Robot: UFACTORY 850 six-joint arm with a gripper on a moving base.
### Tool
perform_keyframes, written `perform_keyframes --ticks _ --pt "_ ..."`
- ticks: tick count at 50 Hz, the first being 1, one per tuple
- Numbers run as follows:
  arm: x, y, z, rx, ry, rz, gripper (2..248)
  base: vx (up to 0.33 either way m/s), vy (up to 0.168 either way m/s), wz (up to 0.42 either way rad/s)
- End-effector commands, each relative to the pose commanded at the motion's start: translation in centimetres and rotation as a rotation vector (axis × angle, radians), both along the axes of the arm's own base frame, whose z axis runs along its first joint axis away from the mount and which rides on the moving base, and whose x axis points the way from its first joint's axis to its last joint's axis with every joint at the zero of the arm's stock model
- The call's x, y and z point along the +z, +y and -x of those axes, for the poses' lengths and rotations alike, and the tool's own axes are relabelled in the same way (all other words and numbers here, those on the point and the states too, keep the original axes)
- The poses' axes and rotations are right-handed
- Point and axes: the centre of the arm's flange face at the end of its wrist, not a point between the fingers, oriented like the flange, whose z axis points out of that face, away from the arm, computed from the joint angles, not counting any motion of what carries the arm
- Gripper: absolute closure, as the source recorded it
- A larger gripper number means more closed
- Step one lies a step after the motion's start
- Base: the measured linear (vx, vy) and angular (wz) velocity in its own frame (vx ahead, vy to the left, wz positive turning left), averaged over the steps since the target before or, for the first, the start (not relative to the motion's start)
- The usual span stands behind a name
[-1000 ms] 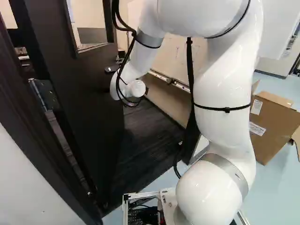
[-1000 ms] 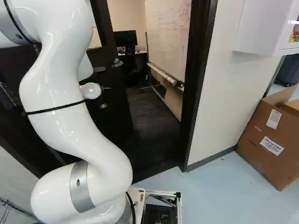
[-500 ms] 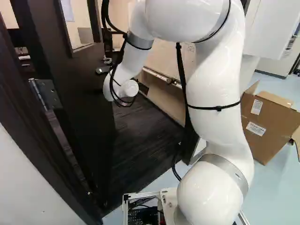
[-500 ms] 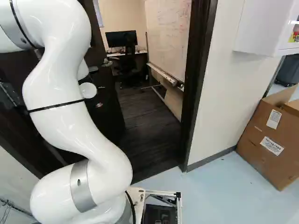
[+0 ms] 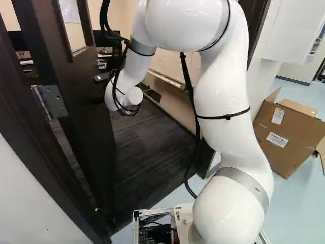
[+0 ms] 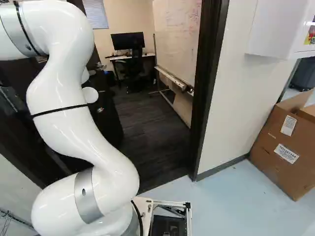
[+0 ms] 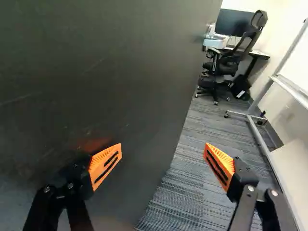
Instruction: Open the door and move inside
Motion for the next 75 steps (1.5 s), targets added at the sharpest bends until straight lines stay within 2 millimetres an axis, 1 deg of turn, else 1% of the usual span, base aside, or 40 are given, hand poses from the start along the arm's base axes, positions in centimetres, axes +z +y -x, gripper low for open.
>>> perform_keyframes --ticks 11,18,55,75 --pt "-0.2 1.8 -0.3 0.040 -0.015 0.006 3 0.000 0.000 0.000" --pt "-0.3 2.5 -0.6 0.049 -0.019 0.005 3 0.000 0.000 0.000" --pt "-0.3 2.7 -0.6 0.053 -0.021 0.005 3 0.000 0.000 0.000" --pt "-0.4 3.9 -0.6 0.103 -0.039 0.022 3 0.000 0.000 0.000"
